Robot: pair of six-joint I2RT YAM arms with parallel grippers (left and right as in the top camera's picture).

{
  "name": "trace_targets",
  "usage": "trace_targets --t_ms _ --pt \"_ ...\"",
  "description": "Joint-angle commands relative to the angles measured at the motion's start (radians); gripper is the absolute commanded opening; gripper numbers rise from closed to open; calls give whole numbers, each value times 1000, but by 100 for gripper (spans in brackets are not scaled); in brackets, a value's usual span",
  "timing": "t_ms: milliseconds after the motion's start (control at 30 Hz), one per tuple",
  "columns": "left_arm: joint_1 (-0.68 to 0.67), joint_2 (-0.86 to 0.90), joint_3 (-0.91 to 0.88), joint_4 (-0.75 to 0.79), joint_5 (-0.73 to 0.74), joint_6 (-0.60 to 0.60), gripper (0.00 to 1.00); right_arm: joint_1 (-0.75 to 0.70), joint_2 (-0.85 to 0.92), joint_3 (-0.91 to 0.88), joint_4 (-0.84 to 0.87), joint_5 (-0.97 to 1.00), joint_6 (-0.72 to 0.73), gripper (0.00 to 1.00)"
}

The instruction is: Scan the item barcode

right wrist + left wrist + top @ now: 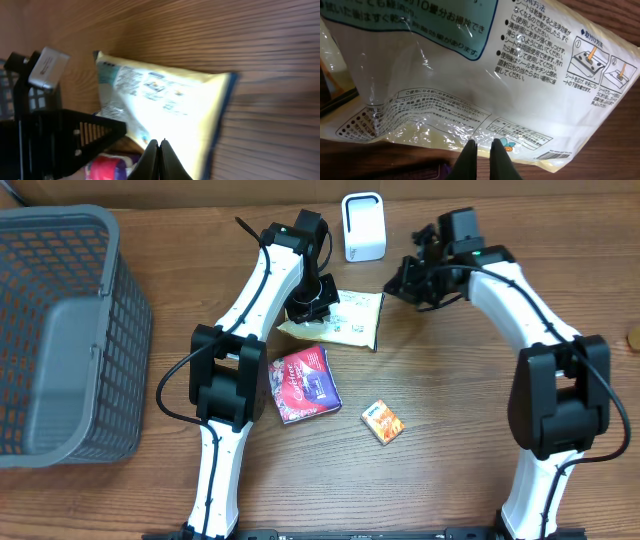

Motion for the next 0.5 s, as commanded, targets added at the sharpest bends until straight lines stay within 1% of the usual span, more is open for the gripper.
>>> trace_targets --t_ms 0,100,267,300,367,467 --pt "0 1 20 0 13 2 4 64 58 -11 48 -29 85 4" --pt "0 1 20 -5 13 2 4 93 114 -11 90 -34 146 4" --pt "0 1 20 -11 12 2 4 110 180 -11 58 -21 153 4" --pt "0 1 20 -11 12 2 4 103 181 -11 31 16 153 4" --pt "0 1 20 -12 13 3 4 80 182 -11 -56 156 153 4" --pt "0 1 20 -12 12 3 4 41 182 -11 -148 284 151 4"
